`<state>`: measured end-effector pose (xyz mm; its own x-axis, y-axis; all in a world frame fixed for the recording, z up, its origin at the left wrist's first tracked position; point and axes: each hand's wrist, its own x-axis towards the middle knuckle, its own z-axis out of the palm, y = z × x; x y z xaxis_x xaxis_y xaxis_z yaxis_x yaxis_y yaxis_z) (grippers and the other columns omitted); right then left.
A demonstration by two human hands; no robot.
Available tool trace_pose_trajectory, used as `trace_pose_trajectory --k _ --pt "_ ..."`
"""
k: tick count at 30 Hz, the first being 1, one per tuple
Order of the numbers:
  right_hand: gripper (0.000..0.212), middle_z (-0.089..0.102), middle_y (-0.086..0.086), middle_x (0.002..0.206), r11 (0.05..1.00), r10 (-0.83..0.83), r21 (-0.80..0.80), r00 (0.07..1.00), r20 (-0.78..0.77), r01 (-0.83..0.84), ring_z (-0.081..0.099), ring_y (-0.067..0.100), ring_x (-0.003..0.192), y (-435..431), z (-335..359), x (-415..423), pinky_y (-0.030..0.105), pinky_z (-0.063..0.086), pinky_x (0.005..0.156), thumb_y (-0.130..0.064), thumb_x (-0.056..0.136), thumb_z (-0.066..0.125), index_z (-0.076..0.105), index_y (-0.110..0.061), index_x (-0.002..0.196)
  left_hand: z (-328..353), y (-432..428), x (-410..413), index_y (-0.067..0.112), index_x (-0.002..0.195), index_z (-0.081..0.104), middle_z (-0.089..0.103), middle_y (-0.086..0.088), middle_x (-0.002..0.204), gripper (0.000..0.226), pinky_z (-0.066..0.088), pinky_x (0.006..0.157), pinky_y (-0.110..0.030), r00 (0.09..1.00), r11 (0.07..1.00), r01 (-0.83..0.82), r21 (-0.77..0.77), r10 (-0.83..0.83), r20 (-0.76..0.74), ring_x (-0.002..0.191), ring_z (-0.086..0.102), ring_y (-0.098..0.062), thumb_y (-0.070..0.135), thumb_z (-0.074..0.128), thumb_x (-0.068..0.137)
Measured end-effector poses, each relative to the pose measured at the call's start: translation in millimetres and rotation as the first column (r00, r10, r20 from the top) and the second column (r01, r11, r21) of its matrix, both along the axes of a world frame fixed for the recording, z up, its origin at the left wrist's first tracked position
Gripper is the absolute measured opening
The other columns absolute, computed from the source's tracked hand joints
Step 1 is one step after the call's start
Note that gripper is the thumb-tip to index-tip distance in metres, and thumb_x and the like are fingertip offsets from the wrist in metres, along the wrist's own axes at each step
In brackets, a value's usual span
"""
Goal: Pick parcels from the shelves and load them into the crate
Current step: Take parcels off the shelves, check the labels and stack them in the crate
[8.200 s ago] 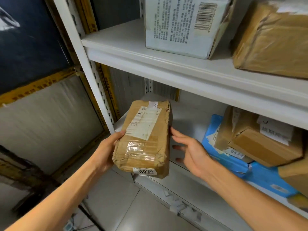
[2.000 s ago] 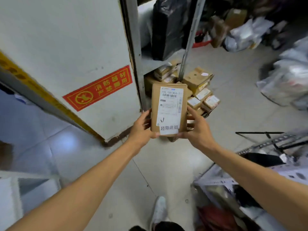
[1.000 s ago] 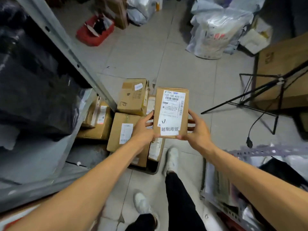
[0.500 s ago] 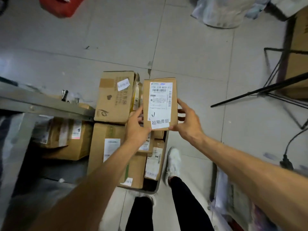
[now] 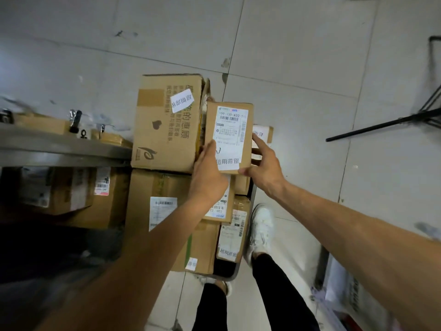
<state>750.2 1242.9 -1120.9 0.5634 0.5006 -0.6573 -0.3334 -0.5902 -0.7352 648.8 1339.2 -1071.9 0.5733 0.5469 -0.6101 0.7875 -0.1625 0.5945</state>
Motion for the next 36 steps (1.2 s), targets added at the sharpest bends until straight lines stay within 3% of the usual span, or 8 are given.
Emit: trace_pose_trajectory --k 3,7,9,13,18,21,30,36 --pt "0.098 0.054 0.005 0.132 0.998 0.044 -0.040 0.999 -0.024 -0.045 0.054 0.016 0.112 1 -4 9 0.015 0.055 0.065 0.020 0.072 0.068 0.030 -0.022 0.151 2 5 5 0.023 0.144 0.039 0.051 0.000 0.138 0.070 0.044 0.104 -0.045 0.999 1.000 0.011 -0.001 -0.011 0.030 0.130 0.046 -0.022 -0.005 0.060 0.083" --pt "0.091 0.053 0.008 0.138 0.979 0.148 -0.141 0.989 -0.007 -0.148 0.049 0.024 0.127 -6 4 17 0.038 0.047 0.102 0.000 0.073 0.079 0.034 -0.020 0.150 12 8 12 0.019 0.151 0.030 0.045 -0.004 0.146 0.078 0.043 0.107 -0.044 0.998 0.998 0.068 0.010 -0.068 -0.019 0.135 0.041 -0.021 -0.005 0.063 0.084" --pt "0.085 0.050 0.009 0.141 0.960 0.184 -0.215 0.983 0.008 -0.177 0.047 0.026 0.129 -9 12 19 0.037 0.041 0.107 -0.012 0.078 0.079 0.034 -0.017 0.149 21 10 17 0.015 0.150 0.030 0.044 -0.007 0.146 0.078 0.041 0.109 -0.042 0.994 0.994 0.103 0.047 -0.101 -0.045 0.136 0.039 -0.022 -0.007 0.063 0.083" --pt "0.071 0.050 0.012 0.142 0.920 0.272 -0.316 0.958 0.096 -0.230 0.050 0.027 0.127 -19 49 19 0.027 0.041 0.098 -0.021 0.084 0.072 0.038 -0.010 0.146 53 10 25 0.012 0.145 0.039 0.050 -0.010 0.138 0.071 0.044 0.105 -0.038 0.978 0.972 0.202 0.121 -0.195 -0.072 0.128 0.046 -0.024 -0.004 0.065 0.080" --pt "0.051 0.062 0.013 0.126 0.849 0.452 -0.406 0.863 0.225 -0.339 0.059 0.028 0.111 -46 137 16 0.033 0.048 0.087 -0.028 0.084 0.070 0.054 -0.007 0.128 120 0 24 0.013 0.140 0.045 0.054 -0.008 0.135 0.063 0.046 0.100 -0.036 0.902 0.882 0.430 0.196 -0.407 -0.146 0.122 0.052 -0.024 0.001 0.066 0.082" --pt "0.046 0.061 0.016 0.128 0.819 0.511 -0.443 0.815 0.273 -0.365 0.058 0.030 0.114 -71 201 7 0.033 0.046 0.090 -0.024 0.087 0.066 0.056 -0.005 0.127 171 -13 20 0.014 0.135 0.051 0.059 -0.005 0.131 0.056 0.047 0.101 -0.039 0.848 0.812 0.529 0.247 -0.509 -0.145 0.120 0.055 -0.022 -0.001 0.065 0.082" --pt "0.070 0.050 0.013 0.142 0.843 0.433 -0.493 0.815 0.385 -0.215 0.049 0.029 0.127 -184 385 -62 0.033 0.042 0.097 -0.026 0.084 0.071 0.040 -0.009 0.144 333 -101 -5 0.016 0.121 0.058 0.063 -0.003 0.116 0.047 0.052 0.091 -0.038 0.575 0.514 0.796 0.321 -0.808 -0.131 0.104 0.059 -0.019 0.018 0.075 0.078" --pt "0.070 0.048 0.012 0.142 0.905 0.300 -0.418 0.822 0.484 -0.083 0.047 0.024 0.129 -266 455 -121 0.029 0.040 0.099 -0.020 0.083 0.070 0.040 -0.012 0.145 397 -179 -35 0.018 0.122 0.059 0.062 -0.003 0.117 0.050 0.052 0.090 -0.035 0.459 0.420 0.840 0.345 -0.888 -0.036 0.101 0.058 -0.016 0.023 0.078 0.076"
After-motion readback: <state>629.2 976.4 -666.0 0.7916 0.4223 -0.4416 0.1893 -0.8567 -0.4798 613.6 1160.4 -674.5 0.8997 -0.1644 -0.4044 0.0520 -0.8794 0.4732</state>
